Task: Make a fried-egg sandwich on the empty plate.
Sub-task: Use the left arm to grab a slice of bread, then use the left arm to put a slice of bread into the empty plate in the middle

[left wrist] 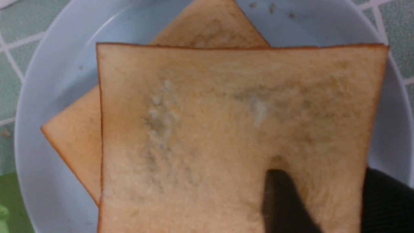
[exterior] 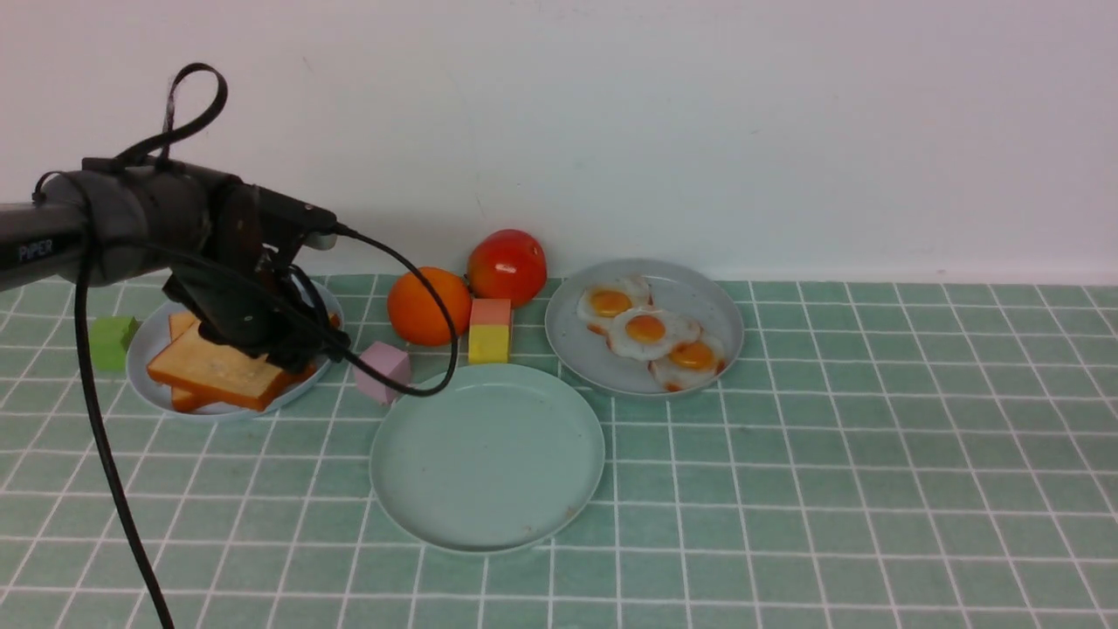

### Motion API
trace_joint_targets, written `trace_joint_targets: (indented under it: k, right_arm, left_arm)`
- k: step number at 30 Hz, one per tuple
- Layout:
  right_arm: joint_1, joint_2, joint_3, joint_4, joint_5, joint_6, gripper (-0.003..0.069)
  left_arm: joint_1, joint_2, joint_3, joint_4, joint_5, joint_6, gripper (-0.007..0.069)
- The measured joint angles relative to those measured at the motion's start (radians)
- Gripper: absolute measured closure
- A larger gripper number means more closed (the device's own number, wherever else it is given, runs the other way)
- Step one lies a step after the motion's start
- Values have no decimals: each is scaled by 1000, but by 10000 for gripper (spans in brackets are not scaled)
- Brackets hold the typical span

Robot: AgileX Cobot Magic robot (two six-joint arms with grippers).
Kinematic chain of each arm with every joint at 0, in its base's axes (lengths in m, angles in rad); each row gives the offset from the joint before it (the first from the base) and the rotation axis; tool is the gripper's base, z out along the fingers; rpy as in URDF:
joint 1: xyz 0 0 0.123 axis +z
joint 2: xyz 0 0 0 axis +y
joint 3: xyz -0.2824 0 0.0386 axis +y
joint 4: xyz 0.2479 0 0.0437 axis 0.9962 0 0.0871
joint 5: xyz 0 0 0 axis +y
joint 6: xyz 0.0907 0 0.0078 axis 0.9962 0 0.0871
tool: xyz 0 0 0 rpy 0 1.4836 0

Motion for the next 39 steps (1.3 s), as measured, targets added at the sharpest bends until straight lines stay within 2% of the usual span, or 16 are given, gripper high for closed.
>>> trace_joint_targets:
  k: [4,5,6,7,14,17,21,22,24,27,32,39]
  right_arm:
    - [0,0,0,15,18,0,646]
    - [0,0,0,15,21,0,646]
    - [0,0,0,15,26,0,646]
    - [0,0,0,15,27,0,645]
    - [0,0,0,15,38,-12,643]
    - [0,0,0,15,40,-42,640]
    - [0,0,0,15,40,-60,637]
    - [0,0,0,15,40,-60,637]
    - [0,0,0,15,40,-60,637]
    - [0,0,0,15,54,-60,635]
    - [0,0,0,20,110,-60,632]
    - [0,0,0,26,155,-60,621]
  left_arm:
    - [-3,-6,-2,-1,9,-5,537]
    - [-4,-7,-2,-2,9,-5,537]
    - [-3,-17,-2,-2,19,-5,594]
    - [-3,-35,-1,-2,31,-6,605]
    - [-26,-217,1,-54,131,-12,604]
    - [-111,-314,19,-74,170,-6,604]
    - [-339,-390,94,-98,216,-1,604]
    - [-348,-391,102,-98,216,-1,604]
    - [-449,-376,151,-72,212,-4,604]
    - [-509,-336,168,-2,193,-44,604]
    - [-529,-256,171,86,135,-89,604]
    - [-529,-216,171,86,89,-89,600]
